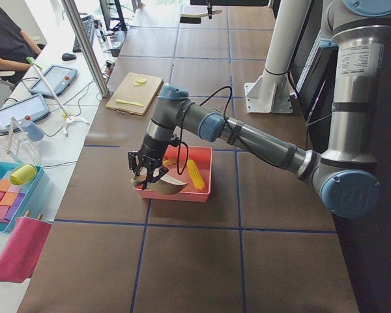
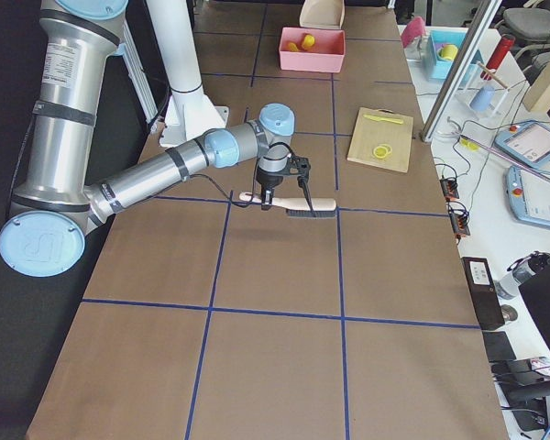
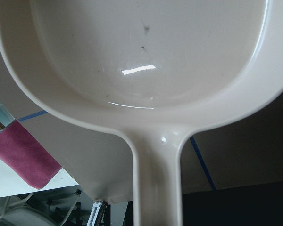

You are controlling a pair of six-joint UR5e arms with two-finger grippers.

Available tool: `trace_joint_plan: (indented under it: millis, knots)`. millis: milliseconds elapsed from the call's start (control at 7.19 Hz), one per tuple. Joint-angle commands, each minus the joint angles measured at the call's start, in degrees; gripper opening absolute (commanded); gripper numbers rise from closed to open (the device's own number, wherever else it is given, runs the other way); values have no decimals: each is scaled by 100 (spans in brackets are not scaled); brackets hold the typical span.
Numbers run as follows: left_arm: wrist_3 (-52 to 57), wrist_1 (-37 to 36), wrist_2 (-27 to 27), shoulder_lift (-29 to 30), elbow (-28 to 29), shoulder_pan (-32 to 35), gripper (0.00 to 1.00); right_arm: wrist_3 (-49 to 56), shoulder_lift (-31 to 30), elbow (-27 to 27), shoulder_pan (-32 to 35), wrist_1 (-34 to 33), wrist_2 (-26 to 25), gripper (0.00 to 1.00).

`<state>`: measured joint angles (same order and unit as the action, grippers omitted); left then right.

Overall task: Sweep and dump trash into bin
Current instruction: 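Tilt the dustpan with the left gripper to dump items into the bin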

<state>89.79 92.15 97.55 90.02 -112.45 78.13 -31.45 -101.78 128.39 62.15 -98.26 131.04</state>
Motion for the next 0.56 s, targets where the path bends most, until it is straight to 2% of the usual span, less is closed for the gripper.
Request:
trace_joint_plan:
  millis: [0,139,278,417]
  knots:
    - [-101,-370,532,242,73,-17,14,7,-9,37,16,0,0,4]
    - [-633,-799,1189,401,-13,-9,14,16,-17,46,33,0,0,4]
    - [-1413,-934,2197,481,-145,-9,14,16,-18,55,51,0,0,4]
    - [-2195,-927,2816,542,-320,-17,14,16,-18,64,69,0,0,4]
